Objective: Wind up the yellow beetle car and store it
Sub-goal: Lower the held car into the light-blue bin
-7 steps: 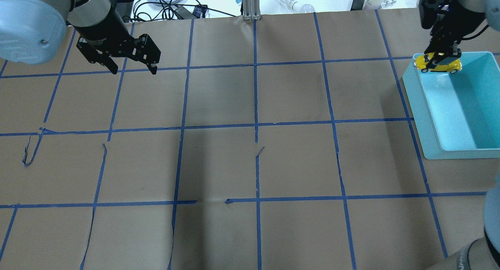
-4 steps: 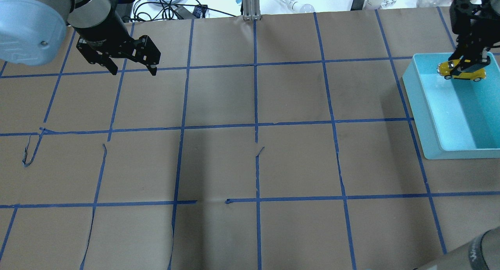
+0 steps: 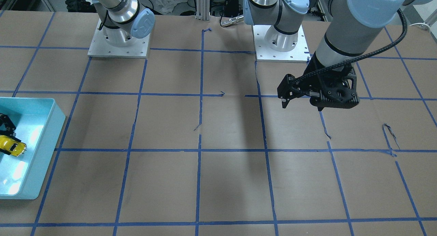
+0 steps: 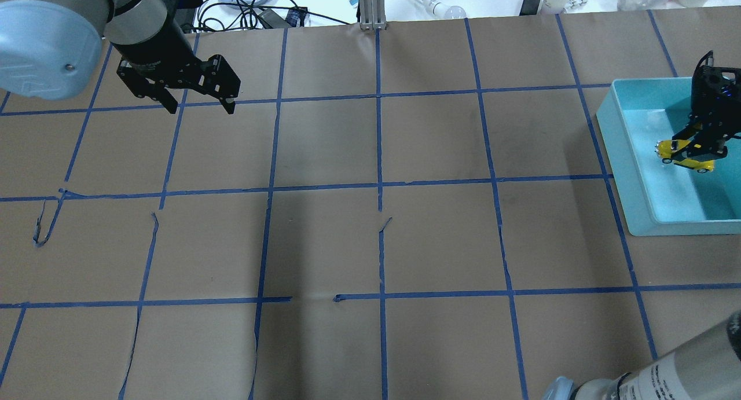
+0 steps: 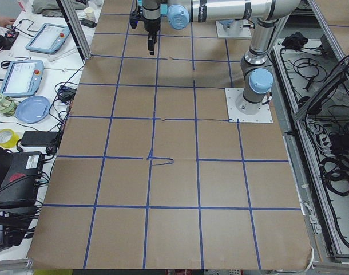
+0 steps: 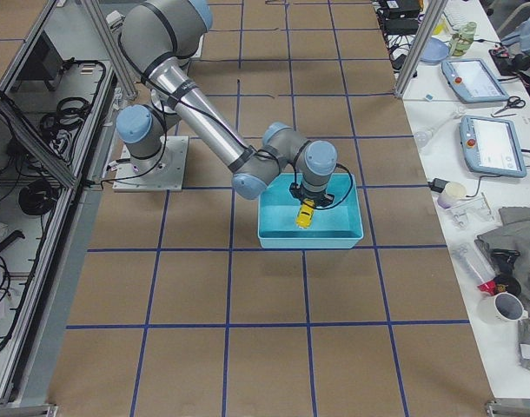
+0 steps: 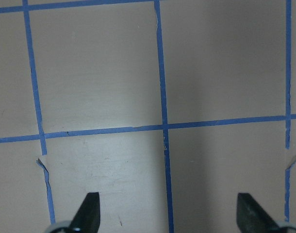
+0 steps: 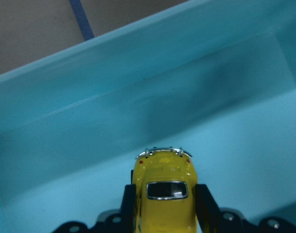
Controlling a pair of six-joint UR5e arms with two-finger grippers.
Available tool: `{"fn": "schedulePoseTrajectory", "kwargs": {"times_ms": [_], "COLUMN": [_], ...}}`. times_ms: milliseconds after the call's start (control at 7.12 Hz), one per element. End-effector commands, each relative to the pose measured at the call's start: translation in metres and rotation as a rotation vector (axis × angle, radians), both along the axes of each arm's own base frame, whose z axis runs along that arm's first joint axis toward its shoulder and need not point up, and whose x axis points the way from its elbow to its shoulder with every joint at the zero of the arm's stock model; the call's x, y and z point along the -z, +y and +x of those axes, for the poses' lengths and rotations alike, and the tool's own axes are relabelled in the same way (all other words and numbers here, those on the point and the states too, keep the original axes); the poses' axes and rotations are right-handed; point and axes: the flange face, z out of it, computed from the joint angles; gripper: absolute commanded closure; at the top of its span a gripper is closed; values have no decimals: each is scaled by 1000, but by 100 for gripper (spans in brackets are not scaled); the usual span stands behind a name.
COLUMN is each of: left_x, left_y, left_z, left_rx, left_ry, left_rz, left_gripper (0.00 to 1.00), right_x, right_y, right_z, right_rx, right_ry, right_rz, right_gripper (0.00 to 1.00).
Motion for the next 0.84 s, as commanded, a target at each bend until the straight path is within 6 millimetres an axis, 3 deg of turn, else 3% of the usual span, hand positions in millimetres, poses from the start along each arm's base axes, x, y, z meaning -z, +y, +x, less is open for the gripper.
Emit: {"fn": "schedulePoseTrajectory", "kwargs": {"times_ms": [0, 140, 562, 702], "left_x": [5, 6, 6, 5], "left_y": [2, 1, 1, 2], "left_z": [0, 0, 0, 1], "left_rx": [-5, -3, 7, 12], "left_ry": [3, 4, 3, -9], "left_rz": [4, -19, -24, -25], "left_gripper": [0, 0, 0, 0], "right_x": [15, 17, -1, -33], "right_y": [7, 8, 9, 10], "right_z": [6, 8, 7, 15], "right_rx": [7, 40, 43, 32], "right_ry": [-3, -15, -8, 21], "right_rz": [-2, 13, 4, -28], "right_gripper": [82, 1, 0, 0]}}
